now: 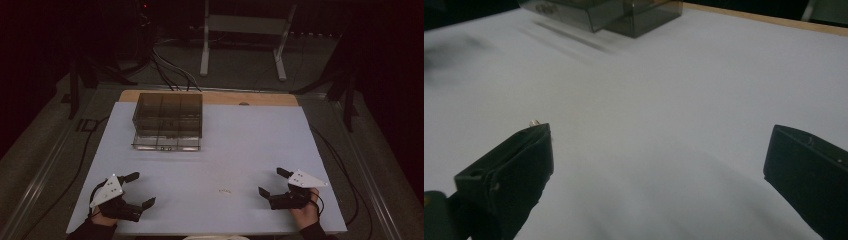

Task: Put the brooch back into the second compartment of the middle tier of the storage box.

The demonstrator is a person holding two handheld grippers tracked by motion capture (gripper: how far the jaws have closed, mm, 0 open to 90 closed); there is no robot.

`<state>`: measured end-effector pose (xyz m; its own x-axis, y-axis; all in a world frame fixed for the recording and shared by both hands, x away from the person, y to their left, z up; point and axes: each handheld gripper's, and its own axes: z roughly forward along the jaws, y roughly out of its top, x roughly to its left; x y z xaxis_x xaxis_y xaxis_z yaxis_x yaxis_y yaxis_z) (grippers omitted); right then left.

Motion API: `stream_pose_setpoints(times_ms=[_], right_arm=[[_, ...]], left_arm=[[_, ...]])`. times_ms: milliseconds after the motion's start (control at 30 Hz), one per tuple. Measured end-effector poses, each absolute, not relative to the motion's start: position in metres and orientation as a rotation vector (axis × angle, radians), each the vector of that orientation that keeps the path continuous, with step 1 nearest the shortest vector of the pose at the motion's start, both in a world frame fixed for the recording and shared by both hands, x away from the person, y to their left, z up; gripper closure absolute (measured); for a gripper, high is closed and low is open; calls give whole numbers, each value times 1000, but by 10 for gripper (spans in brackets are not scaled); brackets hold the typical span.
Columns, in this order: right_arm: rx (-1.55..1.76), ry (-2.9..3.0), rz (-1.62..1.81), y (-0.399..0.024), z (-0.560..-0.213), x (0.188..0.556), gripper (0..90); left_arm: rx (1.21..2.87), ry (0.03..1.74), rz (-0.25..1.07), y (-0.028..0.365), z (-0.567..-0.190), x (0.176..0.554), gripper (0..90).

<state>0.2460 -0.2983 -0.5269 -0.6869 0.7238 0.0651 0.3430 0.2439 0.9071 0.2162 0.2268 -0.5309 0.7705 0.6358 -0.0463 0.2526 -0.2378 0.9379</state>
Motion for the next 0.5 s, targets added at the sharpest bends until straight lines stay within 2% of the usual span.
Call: stream_pose_setpoints(times_ms=[500], right_arm=[[977,2149,1370,-296,-526,246,0]], left_arm=[[1807,701,400,227,-531,216,6]])
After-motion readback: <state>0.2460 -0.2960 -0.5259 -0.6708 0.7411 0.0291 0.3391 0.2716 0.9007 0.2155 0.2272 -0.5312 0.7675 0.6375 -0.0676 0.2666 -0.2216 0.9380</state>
